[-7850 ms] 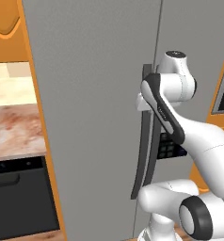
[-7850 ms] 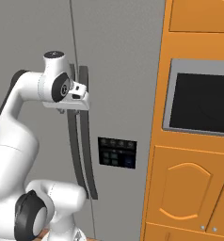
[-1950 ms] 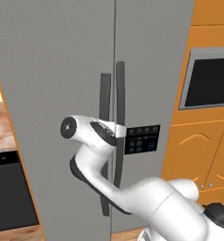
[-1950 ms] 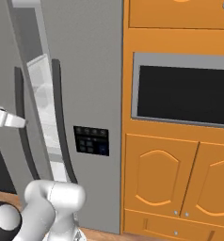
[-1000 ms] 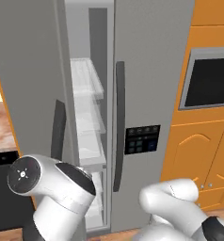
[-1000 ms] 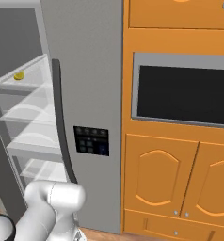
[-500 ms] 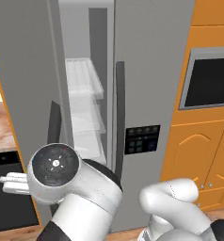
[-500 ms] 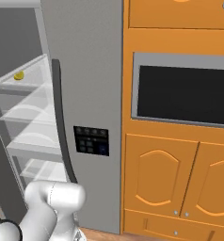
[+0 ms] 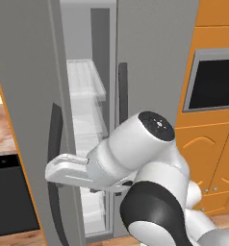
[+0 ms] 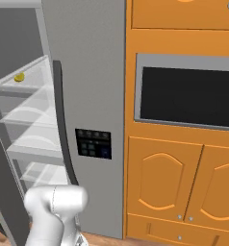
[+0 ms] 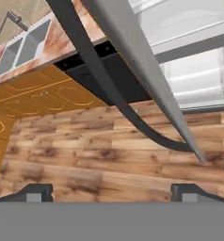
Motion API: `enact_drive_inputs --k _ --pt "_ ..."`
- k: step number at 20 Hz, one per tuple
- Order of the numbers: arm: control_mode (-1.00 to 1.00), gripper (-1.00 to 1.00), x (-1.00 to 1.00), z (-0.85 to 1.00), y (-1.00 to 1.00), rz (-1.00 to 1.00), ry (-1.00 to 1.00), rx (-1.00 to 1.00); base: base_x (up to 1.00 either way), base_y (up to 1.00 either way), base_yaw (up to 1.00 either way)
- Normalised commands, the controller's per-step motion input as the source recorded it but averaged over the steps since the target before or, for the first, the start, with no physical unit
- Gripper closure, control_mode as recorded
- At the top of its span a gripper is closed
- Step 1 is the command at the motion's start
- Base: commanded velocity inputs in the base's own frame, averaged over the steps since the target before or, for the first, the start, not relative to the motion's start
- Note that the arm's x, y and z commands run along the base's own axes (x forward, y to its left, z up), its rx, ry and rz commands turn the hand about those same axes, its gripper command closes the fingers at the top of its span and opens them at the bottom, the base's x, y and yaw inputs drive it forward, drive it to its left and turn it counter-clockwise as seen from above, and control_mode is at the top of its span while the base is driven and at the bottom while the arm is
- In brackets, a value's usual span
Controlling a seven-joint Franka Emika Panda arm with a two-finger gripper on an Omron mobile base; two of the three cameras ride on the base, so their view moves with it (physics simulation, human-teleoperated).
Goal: There is a bowl on the dining counter. Grab a lemon wedge from the fridge and place it in the bowl. Then get the liquor bottle and glass cup from the cabinet and place them next to the bowl.
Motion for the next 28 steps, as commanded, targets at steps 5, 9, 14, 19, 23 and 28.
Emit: enact_drive_inputs --k 5,9,14,19,23,28 --pt "-1.0 -1.0 0.46 0.0 -1.0 0.04 0.0 0.28 0.0 0.0 0.0" --pt "-1.0 -1.0 0.76 0.0 -0.85 0.05 0.02 0.26 0.0 0.0 0.0" --pt "-1.0 -1.0 0.96 0.0 -0.49 0.08 0.04 0.25 0.0 0.0 0.0" --pt "-1.0 -1.0 1.0 0.0 0.12 0.08 0.11 0.22 0.0 0.0 0.0" --pt "-1.0 -1.0 0.85 -0.06 0.53 0.08 0.12 0.14 0.0 0.0 0.0" --pt "-1.0 -1.0 0.77 -0.09 0.6 0.08 0.15 0.1 0.0 0.0 0.0"
